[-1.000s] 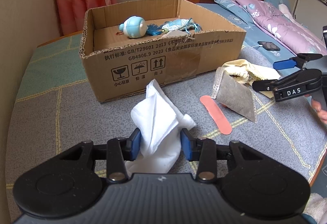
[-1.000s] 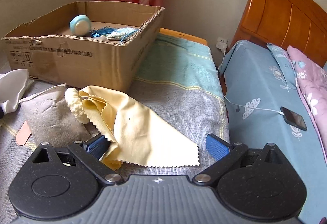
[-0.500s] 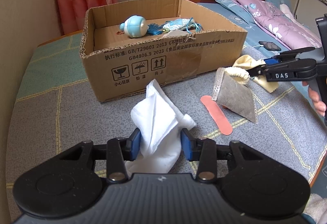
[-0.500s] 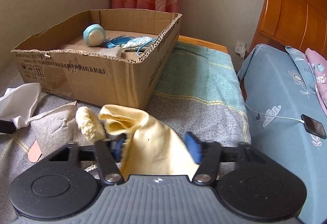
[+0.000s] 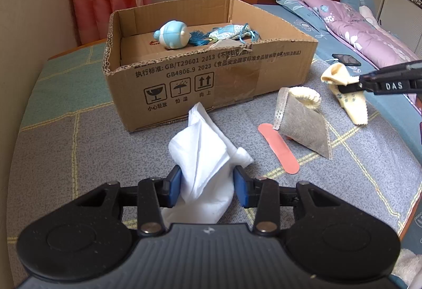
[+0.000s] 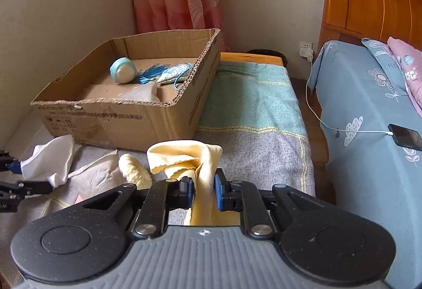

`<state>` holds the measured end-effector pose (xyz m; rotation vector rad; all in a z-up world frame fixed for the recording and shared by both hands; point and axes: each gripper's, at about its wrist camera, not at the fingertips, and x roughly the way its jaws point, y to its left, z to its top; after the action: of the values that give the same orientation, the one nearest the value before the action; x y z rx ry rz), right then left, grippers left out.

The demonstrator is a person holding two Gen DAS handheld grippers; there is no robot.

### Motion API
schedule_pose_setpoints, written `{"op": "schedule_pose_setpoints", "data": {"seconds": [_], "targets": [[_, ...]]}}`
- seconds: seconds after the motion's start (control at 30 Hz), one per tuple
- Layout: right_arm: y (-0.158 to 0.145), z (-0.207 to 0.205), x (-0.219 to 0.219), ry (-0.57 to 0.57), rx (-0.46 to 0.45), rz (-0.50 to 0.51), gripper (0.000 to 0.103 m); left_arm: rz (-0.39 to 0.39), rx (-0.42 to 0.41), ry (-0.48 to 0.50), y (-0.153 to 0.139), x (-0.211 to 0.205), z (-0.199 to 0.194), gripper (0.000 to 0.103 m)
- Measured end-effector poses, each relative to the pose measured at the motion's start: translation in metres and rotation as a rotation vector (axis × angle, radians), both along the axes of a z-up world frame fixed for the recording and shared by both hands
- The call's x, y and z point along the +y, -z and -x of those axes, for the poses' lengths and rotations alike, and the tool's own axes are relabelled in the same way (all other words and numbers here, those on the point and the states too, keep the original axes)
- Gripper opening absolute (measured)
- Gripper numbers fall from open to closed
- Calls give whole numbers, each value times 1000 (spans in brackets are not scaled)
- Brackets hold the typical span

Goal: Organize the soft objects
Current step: 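Carry the white cloth into the box and open the left gripper while the right gripper carries the yellow cloth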

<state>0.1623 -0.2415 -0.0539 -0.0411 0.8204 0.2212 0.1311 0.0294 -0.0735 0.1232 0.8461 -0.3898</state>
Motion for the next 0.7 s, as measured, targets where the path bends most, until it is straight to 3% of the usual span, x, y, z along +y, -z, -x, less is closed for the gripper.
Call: {"op": "schedule_pose_setpoints", "data": {"seconds": [0.27,0.3,0.37,0.4,0.63,0.7], "targets": [[17,7,13,-13,51,74,22,-4,-6,7,0,0,0,43],[18,8,15,-14,44,89,26,-5,-7,7,0,0,0,43],[17,8,18,-19,12,112,59,-4,-6,5,0,0,0,43],[16,9,19,-27,-13,121,63,-3,-6,5,0,0,0,43],[30,-15,20,-54,12,121,63,5,-3,1,1,1,-1,42],[30,-14,22,-53,0,130,51,8,-1,3,0,2,-1,40]]}}
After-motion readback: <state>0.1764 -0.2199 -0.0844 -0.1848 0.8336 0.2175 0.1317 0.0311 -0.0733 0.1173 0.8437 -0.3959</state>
